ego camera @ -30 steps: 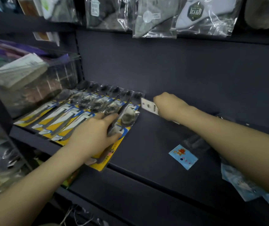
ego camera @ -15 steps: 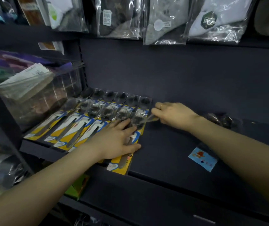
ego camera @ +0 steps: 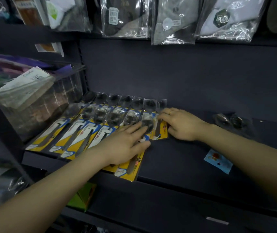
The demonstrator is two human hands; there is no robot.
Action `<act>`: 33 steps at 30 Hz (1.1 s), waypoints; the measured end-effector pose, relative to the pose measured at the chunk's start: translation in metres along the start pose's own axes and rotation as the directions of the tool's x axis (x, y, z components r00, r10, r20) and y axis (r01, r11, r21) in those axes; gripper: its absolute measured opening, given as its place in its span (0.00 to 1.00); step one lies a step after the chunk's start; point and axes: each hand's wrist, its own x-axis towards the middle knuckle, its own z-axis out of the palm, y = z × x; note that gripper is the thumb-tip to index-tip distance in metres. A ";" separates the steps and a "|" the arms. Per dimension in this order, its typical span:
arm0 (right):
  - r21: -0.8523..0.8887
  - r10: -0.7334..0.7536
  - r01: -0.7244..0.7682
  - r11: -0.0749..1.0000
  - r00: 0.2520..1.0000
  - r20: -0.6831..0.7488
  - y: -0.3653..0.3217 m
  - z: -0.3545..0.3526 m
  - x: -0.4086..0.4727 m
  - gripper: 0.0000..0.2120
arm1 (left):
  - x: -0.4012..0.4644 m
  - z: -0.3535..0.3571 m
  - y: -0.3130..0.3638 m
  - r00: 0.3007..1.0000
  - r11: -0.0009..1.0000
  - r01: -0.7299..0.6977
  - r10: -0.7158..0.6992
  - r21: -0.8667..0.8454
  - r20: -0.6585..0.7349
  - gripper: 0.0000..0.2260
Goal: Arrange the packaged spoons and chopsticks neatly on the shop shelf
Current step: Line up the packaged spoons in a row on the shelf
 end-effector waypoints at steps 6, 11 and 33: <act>0.297 0.136 -0.058 0.953 0.959 -0.249 -0.026 -0.004 -0.004 0.23 | -0.028 -0.012 -0.033 0.986 0.997 -0.006 -0.007 -0.077 -0.169 0.25; 0.267 0.012 0.001 0.964 0.999 -0.047 -0.065 -0.004 0.029 0.31 | -0.060 -0.012 -0.065 0.980 0.992 0.111 -0.100 0.053 -0.170 0.35; 0.364 0.111 -0.053 0.930 0.984 -0.141 -0.126 0.003 0.077 0.28 | -0.078 -0.028 -0.103 0.963 0.984 0.156 -0.133 0.084 -0.234 0.42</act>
